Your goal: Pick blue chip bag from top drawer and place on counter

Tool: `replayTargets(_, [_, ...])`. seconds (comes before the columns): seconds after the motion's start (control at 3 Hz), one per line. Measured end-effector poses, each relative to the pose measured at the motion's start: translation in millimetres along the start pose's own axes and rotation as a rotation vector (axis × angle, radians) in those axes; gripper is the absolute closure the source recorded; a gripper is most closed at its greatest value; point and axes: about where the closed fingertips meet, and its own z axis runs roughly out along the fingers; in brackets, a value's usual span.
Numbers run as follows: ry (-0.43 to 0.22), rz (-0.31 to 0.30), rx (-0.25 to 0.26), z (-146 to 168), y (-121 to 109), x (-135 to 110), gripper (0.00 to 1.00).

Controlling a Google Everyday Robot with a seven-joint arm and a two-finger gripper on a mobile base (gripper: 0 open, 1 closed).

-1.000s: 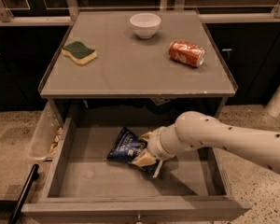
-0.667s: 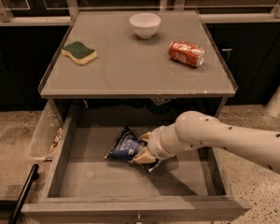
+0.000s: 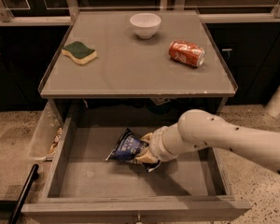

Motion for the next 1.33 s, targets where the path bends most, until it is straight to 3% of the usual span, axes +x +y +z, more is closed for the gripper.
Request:
replayTargets(0.33, [-0.034, -0.031, 0.007, -41, 8, -20, 1.00])
replayTargets(1.0, [-0.117, -0.148, 0.092, -148, 17, -61, 1.00])
replayTargets(1.33, [-0.156, -0.214, 0.140, -199, -4, -79, 1.00])
